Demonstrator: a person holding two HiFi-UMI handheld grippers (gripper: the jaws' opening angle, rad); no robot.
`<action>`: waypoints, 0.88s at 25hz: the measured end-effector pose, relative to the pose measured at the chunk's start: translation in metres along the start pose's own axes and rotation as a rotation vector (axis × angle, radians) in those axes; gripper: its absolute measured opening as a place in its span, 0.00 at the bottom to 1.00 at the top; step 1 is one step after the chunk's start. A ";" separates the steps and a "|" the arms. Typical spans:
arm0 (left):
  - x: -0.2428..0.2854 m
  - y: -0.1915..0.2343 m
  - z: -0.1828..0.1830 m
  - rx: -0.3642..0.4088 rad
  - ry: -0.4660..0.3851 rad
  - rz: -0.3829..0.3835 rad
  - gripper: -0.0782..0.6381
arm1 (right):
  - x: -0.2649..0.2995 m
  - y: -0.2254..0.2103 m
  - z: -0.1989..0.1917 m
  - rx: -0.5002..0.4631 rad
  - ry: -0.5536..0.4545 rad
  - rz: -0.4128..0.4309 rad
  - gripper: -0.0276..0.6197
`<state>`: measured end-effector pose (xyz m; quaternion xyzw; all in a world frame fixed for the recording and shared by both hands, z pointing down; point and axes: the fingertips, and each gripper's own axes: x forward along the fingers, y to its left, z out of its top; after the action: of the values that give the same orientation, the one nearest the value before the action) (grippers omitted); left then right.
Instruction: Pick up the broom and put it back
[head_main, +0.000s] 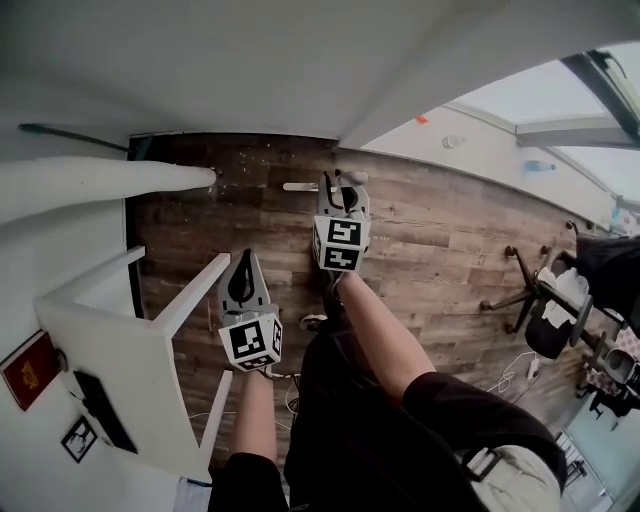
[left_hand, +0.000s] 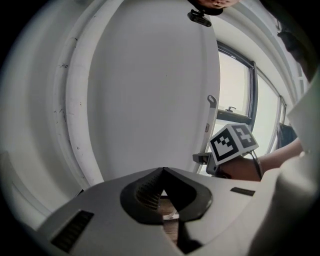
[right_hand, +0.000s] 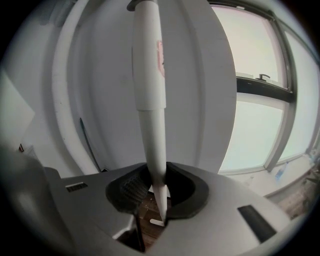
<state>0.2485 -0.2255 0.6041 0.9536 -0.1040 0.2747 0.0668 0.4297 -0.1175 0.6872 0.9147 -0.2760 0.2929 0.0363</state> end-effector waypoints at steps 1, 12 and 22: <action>0.002 0.002 -0.001 0.003 0.003 0.002 0.11 | 0.008 -0.001 0.000 -0.003 -0.003 0.002 0.20; 0.022 0.000 -0.001 -0.021 0.016 -0.006 0.11 | 0.070 -0.036 0.041 0.034 -0.026 -0.070 0.20; 0.033 -0.008 0.010 -0.020 0.012 -0.018 0.11 | 0.094 -0.071 0.052 0.107 -0.013 -0.152 0.20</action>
<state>0.2829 -0.2251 0.6131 0.9521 -0.0976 0.2788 0.0793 0.5574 -0.1154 0.7034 0.9356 -0.1898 0.2977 0.0078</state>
